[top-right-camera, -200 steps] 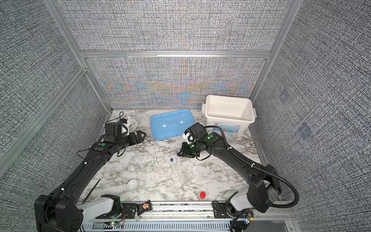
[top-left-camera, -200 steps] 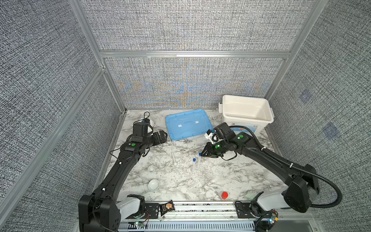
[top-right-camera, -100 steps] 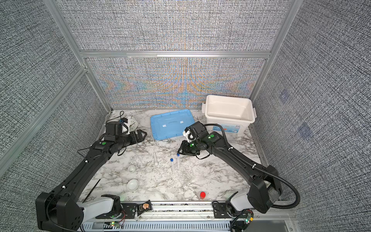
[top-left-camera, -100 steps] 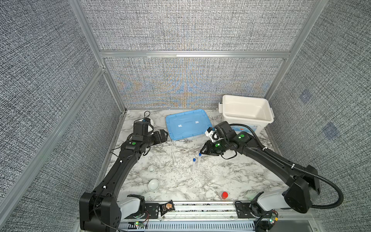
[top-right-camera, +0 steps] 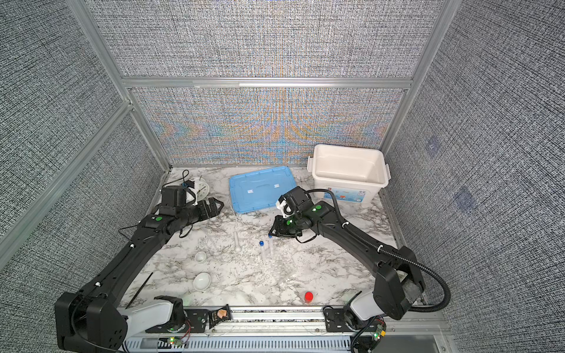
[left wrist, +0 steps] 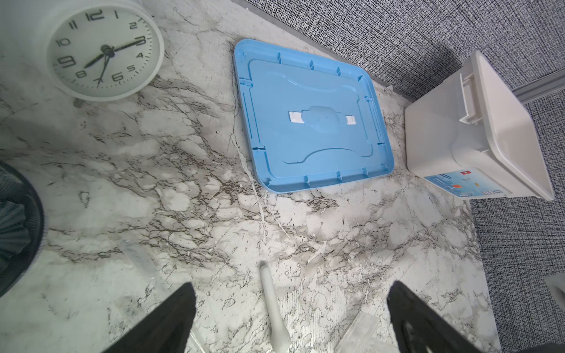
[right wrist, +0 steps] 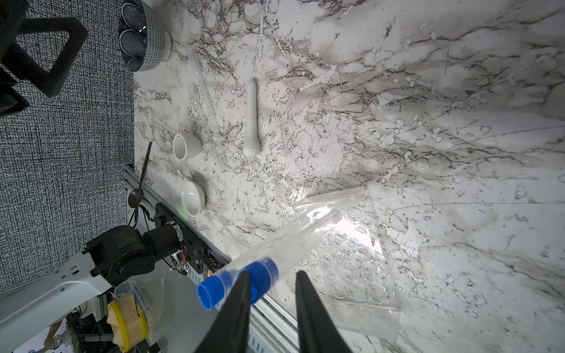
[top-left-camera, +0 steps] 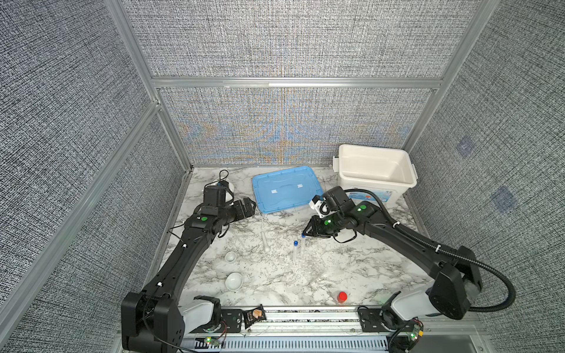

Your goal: Organize the chemistry lab equipment

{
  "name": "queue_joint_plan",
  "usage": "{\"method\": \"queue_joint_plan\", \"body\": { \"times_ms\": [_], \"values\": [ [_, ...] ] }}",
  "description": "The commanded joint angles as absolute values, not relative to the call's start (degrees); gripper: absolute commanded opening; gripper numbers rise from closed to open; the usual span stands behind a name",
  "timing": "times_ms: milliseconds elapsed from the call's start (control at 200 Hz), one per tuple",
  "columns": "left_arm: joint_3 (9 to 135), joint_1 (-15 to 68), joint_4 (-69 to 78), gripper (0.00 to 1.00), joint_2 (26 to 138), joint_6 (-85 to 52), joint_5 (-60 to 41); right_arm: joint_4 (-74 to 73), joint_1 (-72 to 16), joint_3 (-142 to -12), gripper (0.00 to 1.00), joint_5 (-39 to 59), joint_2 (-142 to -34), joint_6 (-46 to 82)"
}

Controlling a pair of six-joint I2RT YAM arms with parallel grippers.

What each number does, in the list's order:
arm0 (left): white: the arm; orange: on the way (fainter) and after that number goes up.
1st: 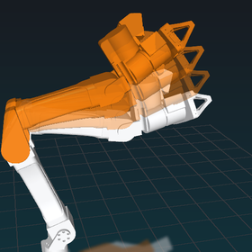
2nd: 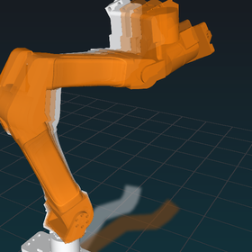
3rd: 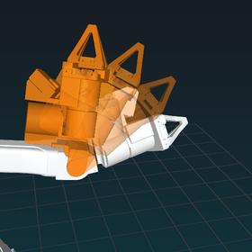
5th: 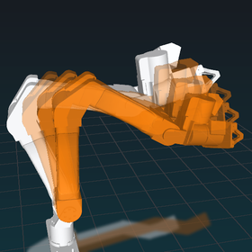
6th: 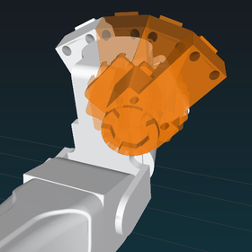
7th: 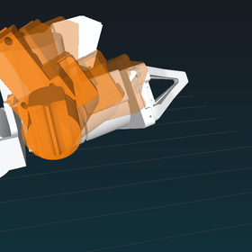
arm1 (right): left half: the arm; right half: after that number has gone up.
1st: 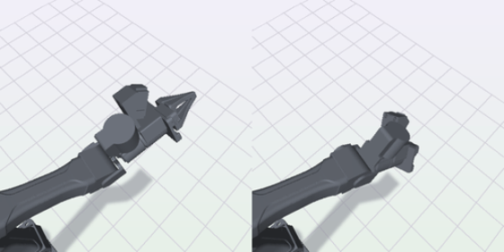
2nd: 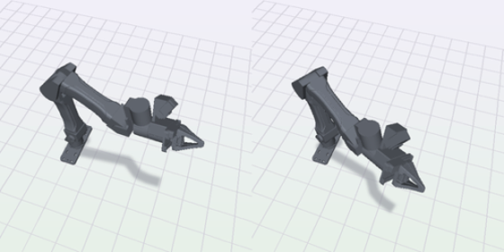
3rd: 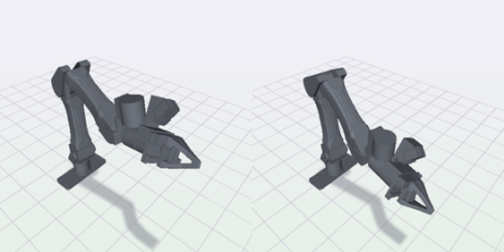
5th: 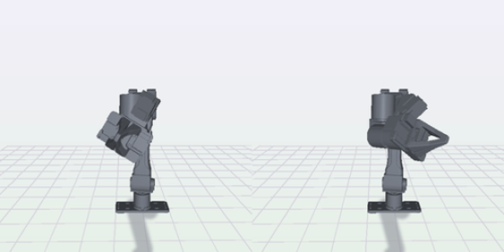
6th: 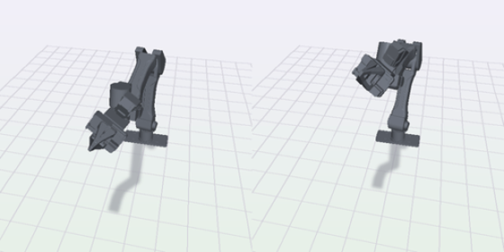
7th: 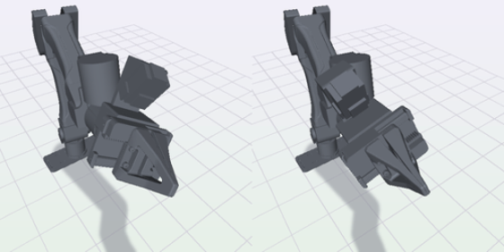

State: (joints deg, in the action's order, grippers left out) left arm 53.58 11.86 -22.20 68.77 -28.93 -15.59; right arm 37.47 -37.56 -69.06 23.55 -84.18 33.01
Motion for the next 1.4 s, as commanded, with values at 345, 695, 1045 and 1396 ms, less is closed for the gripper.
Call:
{"method": "queue_joint_plan", "body": {
  "times_ms": [345, 695, 1045, 1396],
  "values": [
    [53.2, 11.9, -19.8, 0.98, 68.6, -29.5, -16.6, 37.2, -38.2, -67.6, 0.35, 22.4, -81.0, 33.8],
    [54.0, 11.9, -19.3, 0.98, 70.1, -29.8, -17.9, 38.0, -38.2, -67.3, 0.47, 19.5, -76.8, 32.2],
    [53.6, 11.9, -19.2, 0.98, 70.6, -29.7, -17.5, 36.8, -39.0, -67.4, 0.46, 20.1, -81.2, 31.7],
    [53.9, 11.9, -19.3, 0.99, 70.8, -30.0, -17.3, 38.2, -38.8, -68.7, 0.44, 18.1, -83.6, 30.5]
  ]
}}
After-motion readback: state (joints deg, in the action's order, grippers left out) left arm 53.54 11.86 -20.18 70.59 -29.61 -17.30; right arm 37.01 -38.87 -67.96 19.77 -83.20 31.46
